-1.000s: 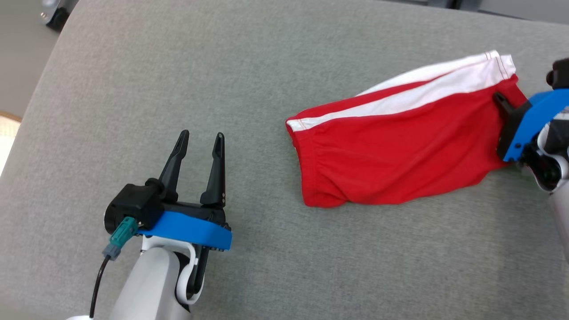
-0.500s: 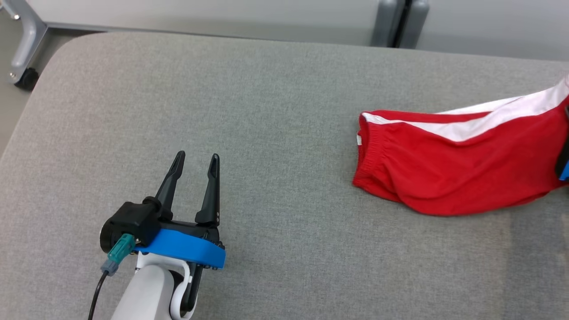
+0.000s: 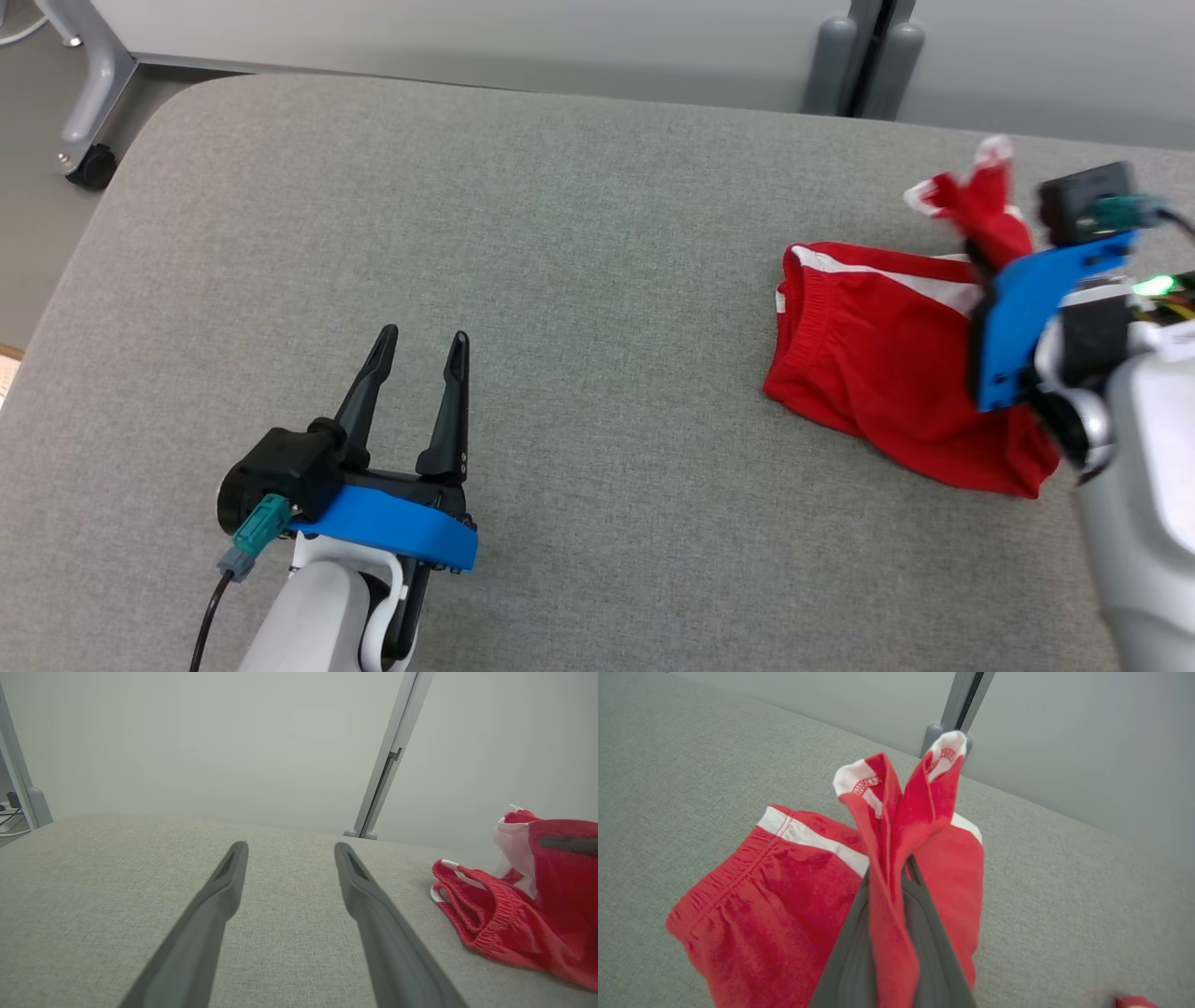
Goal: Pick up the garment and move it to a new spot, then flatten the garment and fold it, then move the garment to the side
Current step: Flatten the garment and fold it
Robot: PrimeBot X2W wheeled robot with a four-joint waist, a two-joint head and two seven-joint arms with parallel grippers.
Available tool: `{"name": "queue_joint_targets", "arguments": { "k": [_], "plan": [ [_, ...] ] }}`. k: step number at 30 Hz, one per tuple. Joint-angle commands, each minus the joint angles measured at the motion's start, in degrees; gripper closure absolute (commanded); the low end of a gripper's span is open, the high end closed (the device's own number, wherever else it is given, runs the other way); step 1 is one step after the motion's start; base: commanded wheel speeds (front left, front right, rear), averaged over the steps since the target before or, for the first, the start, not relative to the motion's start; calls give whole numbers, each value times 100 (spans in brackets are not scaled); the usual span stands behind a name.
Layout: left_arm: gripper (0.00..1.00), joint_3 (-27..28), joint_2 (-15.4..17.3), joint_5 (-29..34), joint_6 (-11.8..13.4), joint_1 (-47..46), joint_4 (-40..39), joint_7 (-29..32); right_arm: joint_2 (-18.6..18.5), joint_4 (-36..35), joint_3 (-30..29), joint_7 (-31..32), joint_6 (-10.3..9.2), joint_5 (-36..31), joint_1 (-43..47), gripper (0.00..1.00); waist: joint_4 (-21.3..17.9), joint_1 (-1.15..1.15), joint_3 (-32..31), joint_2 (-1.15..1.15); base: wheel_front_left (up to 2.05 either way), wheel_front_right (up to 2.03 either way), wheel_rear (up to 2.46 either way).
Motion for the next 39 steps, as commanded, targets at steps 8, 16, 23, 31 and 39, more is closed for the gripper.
{"name": "queue_joint_targets", "arguments": {
  "k": [8, 16, 23, 31, 39],
  "plan": [
    [0, -10, -39, -29, -42, -114, 8, -25, 613, 387, 698, 418, 2, -224, -234, 100, 151, 0, 109, 0, 0, 0, 0],
    [0, 15, -54, -54, -43, -80, 77, -25, 716, 569, 1176, 344, 1, 146, -332, 0, 122, 0, 54, 0, 0, 0, 0],
    [0, 82, 14, 1, -43, 81, 103, -24, 375, -424, 1028, -306, 0, 992, -125, 0, -61, 0, -148, 0, 0, 0, 0],
    [0, 72, 62, 15, -43, 76, 135, -25, -152, -905, -7, -871, 2, 424, 702, 0, -190, 0, -272, 0, 0, 0, 0],
    [0, 13, 77, 16, -43, -90, 90, -25, 261, -328, -434, -1755, 2, -409, 1147, 0, -178, 0, -75, 0, 0, 0, 0]
  ]
}}
